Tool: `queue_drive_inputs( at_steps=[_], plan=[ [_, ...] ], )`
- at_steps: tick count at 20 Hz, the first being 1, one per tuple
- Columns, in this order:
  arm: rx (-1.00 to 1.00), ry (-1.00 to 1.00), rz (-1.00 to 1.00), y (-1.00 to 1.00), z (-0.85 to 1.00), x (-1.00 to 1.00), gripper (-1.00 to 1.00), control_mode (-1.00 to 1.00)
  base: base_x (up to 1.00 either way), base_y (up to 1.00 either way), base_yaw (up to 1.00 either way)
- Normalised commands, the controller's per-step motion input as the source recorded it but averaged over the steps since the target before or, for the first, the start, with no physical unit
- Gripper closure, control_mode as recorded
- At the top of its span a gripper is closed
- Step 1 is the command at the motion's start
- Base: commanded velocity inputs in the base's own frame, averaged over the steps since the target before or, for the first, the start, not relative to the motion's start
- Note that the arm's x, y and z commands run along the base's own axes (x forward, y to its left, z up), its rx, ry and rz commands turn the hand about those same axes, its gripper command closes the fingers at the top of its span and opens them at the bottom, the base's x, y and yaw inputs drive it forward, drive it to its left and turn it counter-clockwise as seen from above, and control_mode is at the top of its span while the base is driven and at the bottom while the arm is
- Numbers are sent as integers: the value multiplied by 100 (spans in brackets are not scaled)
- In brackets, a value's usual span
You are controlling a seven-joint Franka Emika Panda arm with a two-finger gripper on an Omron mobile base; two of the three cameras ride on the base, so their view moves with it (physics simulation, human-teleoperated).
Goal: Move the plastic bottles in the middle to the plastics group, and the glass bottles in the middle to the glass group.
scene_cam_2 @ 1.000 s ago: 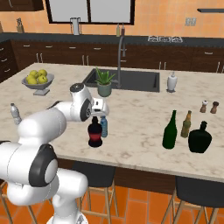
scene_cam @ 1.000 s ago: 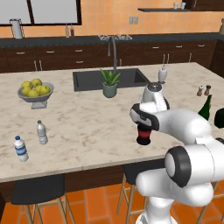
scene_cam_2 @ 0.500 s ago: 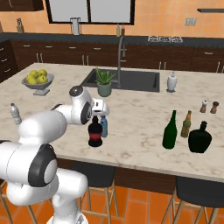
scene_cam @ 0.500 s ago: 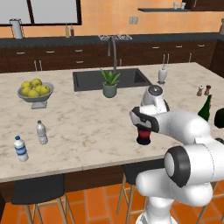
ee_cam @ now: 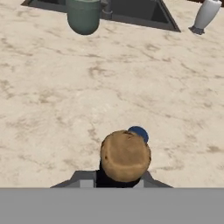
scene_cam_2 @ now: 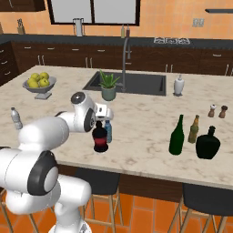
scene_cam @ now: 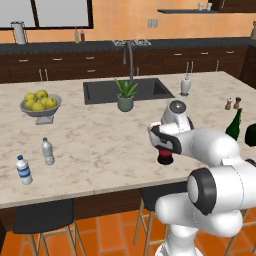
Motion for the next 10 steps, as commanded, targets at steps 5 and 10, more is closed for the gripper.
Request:
queue_drive_inputs(
  at_steps=[5, 10],
  plan=[
    [8, -3, 0, -1, 11, -2, 100, -100, 0, 0, 0],
    [13, 0, -9, -27, 36, -39, 100, -100, 0, 0, 0]
  ],
)
